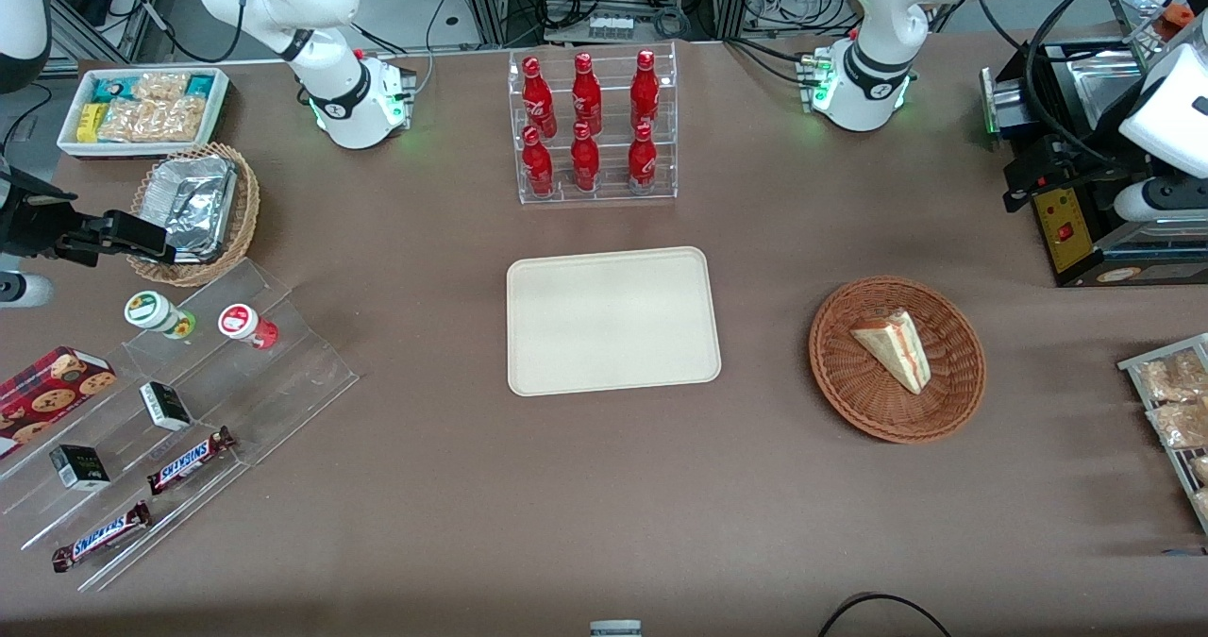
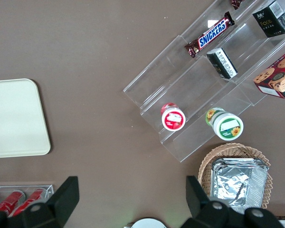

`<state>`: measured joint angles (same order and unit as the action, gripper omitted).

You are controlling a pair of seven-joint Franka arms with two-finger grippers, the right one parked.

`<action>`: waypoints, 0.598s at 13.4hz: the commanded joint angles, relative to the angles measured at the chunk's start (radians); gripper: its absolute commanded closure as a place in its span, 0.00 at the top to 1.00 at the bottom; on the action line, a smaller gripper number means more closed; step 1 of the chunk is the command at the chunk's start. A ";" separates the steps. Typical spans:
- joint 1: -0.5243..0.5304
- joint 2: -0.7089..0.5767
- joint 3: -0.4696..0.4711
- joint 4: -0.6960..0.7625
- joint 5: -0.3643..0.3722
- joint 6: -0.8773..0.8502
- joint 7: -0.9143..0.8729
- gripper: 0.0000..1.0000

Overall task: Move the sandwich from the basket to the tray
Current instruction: 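Move the left gripper down over the wrapped sandwich in the wicker basket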

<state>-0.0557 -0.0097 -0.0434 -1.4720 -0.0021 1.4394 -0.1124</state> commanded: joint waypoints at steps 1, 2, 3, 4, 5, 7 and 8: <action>0.008 0.014 -0.003 0.021 0.007 -0.004 0.023 1.00; 0.008 0.020 -0.003 0.019 0.008 -0.002 0.022 1.00; 0.007 0.040 -0.001 0.018 0.011 0.003 0.022 1.00; 0.005 0.062 -0.001 0.013 0.014 0.012 0.013 1.00; 0.005 0.074 -0.001 -0.007 0.019 0.035 0.010 1.00; 0.005 0.076 -0.001 -0.100 0.021 0.126 0.007 1.00; 0.005 0.076 -0.001 -0.150 0.021 0.175 0.007 1.00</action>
<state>-0.0550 0.0744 -0.0422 -1.5369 0.0072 1.5407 -0.1113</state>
